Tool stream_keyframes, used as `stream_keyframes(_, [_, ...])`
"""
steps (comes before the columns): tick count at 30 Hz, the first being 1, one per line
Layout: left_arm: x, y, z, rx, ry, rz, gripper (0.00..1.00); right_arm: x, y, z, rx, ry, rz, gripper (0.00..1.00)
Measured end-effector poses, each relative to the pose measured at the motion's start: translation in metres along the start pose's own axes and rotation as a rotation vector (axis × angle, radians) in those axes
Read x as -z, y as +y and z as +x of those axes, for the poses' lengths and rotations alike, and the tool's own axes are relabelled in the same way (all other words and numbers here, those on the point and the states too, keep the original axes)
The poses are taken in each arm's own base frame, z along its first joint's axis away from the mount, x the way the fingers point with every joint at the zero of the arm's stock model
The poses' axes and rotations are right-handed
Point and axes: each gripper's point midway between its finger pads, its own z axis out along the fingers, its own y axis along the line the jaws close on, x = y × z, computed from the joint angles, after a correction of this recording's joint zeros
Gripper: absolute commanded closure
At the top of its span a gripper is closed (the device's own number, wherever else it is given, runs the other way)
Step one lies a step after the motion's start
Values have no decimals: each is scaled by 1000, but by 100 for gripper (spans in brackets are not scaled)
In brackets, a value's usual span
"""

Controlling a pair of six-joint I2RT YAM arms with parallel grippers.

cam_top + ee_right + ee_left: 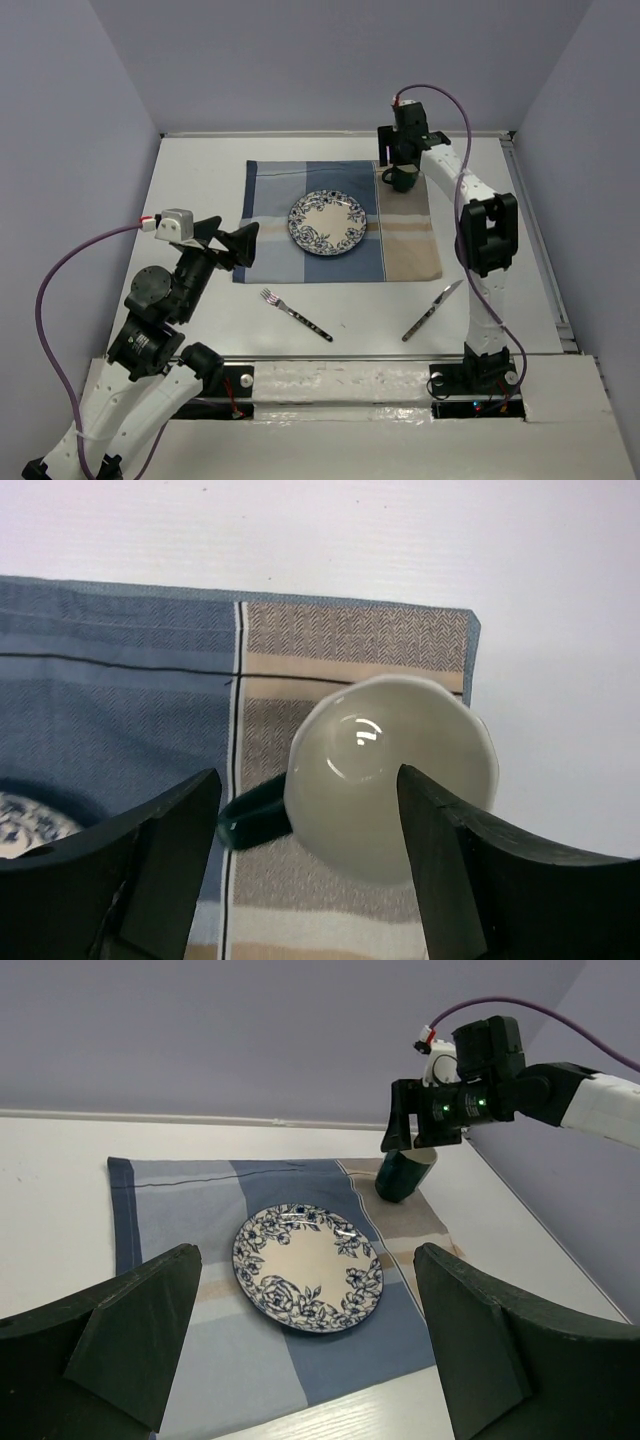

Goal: Set the dinner table for one person

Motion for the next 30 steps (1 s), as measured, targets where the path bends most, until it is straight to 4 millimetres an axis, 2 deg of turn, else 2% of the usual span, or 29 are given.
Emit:
stream_keyframes(3, [0,0,0,0,-1,-1,1,21,2,-7,-20,-18,-23,22])
stream_keyframes(6, [0,1,-1,0,-2,-3,1,67,15,-12,-33,-66,-75,22])
stream_keyframes(7, [0,1,-1,0,-3,-3,1,92,27,-10,-30,-94,-112,22])
stream_keyframes(9, [0,2,-1,0,-4,-7,1,128,53,-7,-23,-145,-185,22])
stream_keyframes(11, [0,4,-2,-1,-7,-18,1,169,96,7,1,-192,-301,22])
stream_keyframes(13, [0,6,-2,-2,-10,-28,1,200,141,34,38,-214,-424,23])
stream_keyframes(15, [0,8,-3,-2,-12,-37,1,223,186,82,107,-174,-546,24])
stream_keyframes(16, [0,9,-3,-2,-14,-42,1,231,205,110,148,-136,-591,24])
stream_keyframes(17, [0,10,-3,-2,-14,-45,1,236,217,128,173,-110,-618,25])
stream_keyframes(18, [0,10,-3,-3,-14,-47,1,241,232,164,223,-52,-654,26])
stream_keyframes(21, [0,12,-3,-3,-16,-57,1,248,251,230,304,59,-693,32])
stream_keyframes(23, [0,13,-4,-3,-18,-63,1,248,256,257,333,111,-697,35])
stream_keyframes(26, [0,15,-4,-4,-20,-69,1,242,264,283,351,170,-690,37])
stream_keyframes(30, [0,15,-4,-5,-21,-72,1,240,269,299,361,205,-686,38])
